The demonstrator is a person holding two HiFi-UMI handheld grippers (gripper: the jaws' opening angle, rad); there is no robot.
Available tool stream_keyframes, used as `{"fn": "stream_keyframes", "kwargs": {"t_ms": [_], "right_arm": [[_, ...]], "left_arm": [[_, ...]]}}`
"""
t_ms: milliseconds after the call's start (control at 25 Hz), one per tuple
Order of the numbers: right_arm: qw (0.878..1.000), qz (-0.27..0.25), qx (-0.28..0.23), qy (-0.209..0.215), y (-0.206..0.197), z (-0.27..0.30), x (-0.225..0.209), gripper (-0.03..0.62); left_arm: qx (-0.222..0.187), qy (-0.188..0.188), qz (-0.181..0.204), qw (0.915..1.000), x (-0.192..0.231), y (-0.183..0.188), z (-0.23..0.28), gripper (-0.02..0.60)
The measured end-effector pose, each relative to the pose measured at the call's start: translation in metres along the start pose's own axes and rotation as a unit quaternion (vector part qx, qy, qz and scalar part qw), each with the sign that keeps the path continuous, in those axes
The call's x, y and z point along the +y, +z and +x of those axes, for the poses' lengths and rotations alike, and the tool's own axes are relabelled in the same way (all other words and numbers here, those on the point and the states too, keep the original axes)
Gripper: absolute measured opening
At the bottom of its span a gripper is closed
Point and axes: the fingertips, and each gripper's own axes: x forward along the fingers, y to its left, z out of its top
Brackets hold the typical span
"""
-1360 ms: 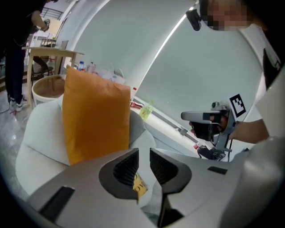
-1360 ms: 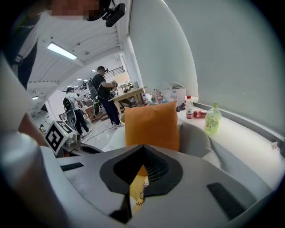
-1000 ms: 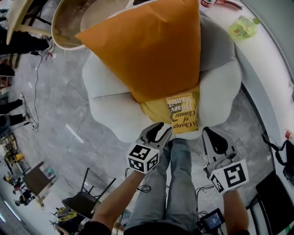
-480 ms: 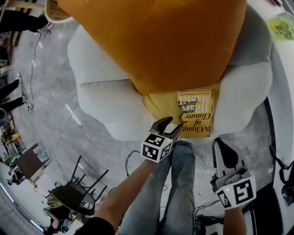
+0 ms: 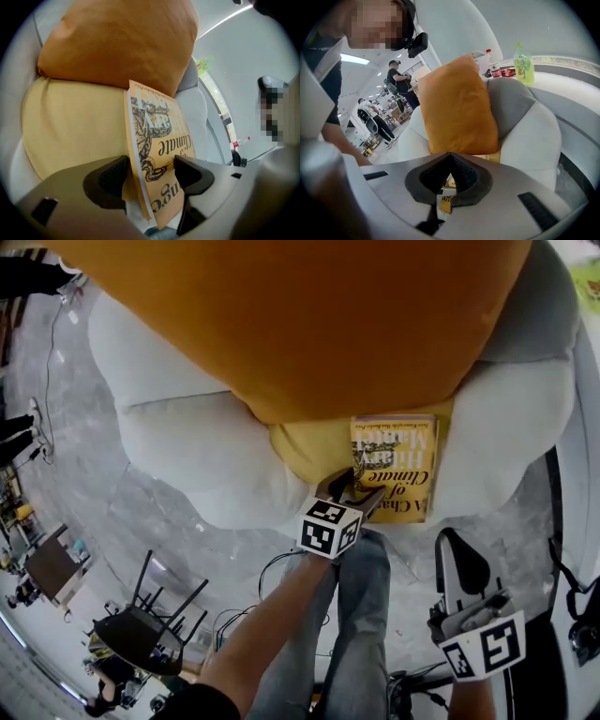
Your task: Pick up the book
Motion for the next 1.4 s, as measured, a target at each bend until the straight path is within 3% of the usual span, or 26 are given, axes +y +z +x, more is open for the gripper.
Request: {"fn": "stream_keyframes", "kwargs": {"t_ms": [120,280,520,840,1040,1120,1200,1280,1400], "right_arm": [[1.0,-0.001,0.001,0.003,0.0,0.0,-0.002,0.003],[1.0,-0.002,0.005,0.006,0.003,-0.002,-0.002,0.003],[1.0,-0.009,-0.005,0.016,0.028,-0.004,0.01,0.003],[1.0,-0.01,-0.023,0.008,0.053,-0.015,0.007,0.003],[0.999,-0.003,-0.035,0.007,0.066,-0.04,0.009,0.003],[0.999,-0.003,-0.04,0.003,0.07,-0.045,0.005,0.003],[0.999,0.0,-0.045,-0.002,0.072,-0.05,0.002,0.003],[0.999,0.004,-0.051,-0.008,0.075,-0.055,-0.001,0.003],[0.998,0.008,-0.059,-0.016,0.079,-0.063,-0.009,0.003]], "left_arm": [[-0.013,-0.008,-0.004,0.9999,0.001,-0.001,0.0,0.32],[0.016,0.003,-0.003,0.9999,0.0,0.002,0.0,0.317],[0.001,0.004,-0.064,0.998,-0.01,0.017,-0.009,0.302],[-0.002,-0.028,-0.037,0.9989,-0.042,0.044,-0.024,0.297],[0.003,-0.061,-0.006,0.9981,-0.085,0.051,-0.038,0.237],[0.024,-0.074,0.015,0.9969,-0.1,0.05,-0.033,0.222],[0.073,-0.083,0.05,0.9925,-0.116,0.038,-0.022,0.222],[0.097,-0.075,0.075,0.9896,-0.127,0.034,-0.009,0.222],[0.083,-0.05,0.043,0.9944,-0.123,0.045,0.004,0.207]]}}
